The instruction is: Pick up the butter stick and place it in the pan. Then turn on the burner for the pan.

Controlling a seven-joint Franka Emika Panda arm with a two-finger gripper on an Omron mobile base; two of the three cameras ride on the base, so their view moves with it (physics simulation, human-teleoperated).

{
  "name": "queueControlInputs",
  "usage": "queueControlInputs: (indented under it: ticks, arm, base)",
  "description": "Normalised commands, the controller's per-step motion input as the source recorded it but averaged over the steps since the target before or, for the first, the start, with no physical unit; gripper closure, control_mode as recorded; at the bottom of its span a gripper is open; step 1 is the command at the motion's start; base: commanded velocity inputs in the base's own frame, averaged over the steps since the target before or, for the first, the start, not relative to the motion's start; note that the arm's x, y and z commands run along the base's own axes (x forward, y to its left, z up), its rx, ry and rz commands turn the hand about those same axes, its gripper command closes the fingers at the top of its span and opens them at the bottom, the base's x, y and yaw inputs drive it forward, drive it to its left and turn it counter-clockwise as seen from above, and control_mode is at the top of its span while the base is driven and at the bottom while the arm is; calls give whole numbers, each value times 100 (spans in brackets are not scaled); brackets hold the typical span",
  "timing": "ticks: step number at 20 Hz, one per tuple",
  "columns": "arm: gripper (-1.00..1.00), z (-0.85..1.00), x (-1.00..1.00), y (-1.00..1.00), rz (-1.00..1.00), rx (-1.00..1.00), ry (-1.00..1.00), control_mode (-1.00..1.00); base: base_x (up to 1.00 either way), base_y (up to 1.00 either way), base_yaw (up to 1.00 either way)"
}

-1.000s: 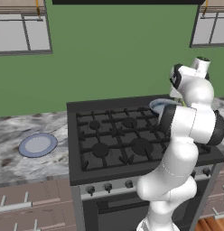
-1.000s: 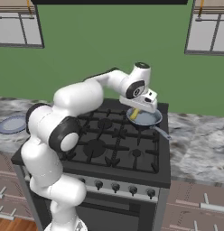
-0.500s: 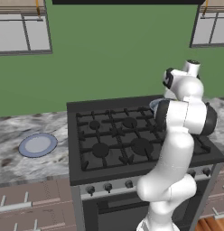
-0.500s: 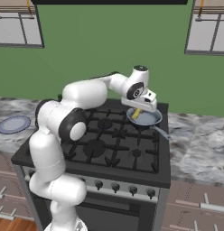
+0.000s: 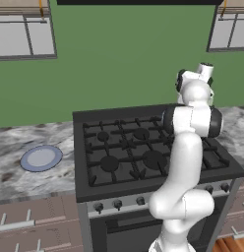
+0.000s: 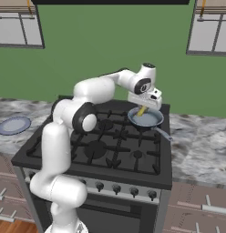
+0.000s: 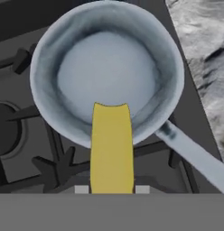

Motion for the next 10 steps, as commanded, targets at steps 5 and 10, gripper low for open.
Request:
queueControlInputs:
  ticks: [5, 10]
  arm:
    - [100, -22, 33, -9, 0, 5, 6, -100]
    - [100, -46, 19, -2, 0, 1, 1, -100]
  base:
    - [0, 0, 0]
    - [0, 0, 0]
